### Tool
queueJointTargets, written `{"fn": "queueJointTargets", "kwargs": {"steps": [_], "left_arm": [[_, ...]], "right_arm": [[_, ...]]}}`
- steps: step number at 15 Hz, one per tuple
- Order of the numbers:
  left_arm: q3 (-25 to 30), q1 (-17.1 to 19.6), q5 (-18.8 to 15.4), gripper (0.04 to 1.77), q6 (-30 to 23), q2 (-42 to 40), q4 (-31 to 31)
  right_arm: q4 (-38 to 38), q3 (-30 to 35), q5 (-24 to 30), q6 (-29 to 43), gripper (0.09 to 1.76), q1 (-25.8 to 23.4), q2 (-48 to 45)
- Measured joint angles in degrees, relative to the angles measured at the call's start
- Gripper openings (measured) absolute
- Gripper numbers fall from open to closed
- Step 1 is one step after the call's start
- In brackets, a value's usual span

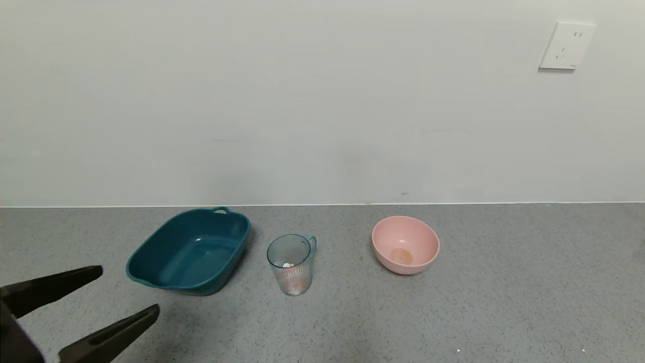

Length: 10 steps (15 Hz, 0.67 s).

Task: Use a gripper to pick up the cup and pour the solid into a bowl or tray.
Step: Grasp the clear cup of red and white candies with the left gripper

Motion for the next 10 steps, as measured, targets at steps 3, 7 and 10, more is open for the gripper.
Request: {"fn": "queueJointTargets", "kwargs": {"steps": [3, 7, 10], "left_arm": [[-0.7, -7.7, 8.0, 1.71, -0.4, 10.6, -7.6], [0.3, -17.2, 18.4, 1.71, -2.5, 22.2, -13.8], [2.9, -20.1, 20.1, 1.71, -4.9, 27.1, -18.6]], "right_arm": [[0.0, 0.0, 0.0, 0.0, 1.71, 0.0, 0.0], [0.0, 0.0, 0.0, 0.0, 1.71, 0.0, 0.0], [0.0, 0.0, 0.0, 0.0, 1.71, 0.0, 0.0]]}}
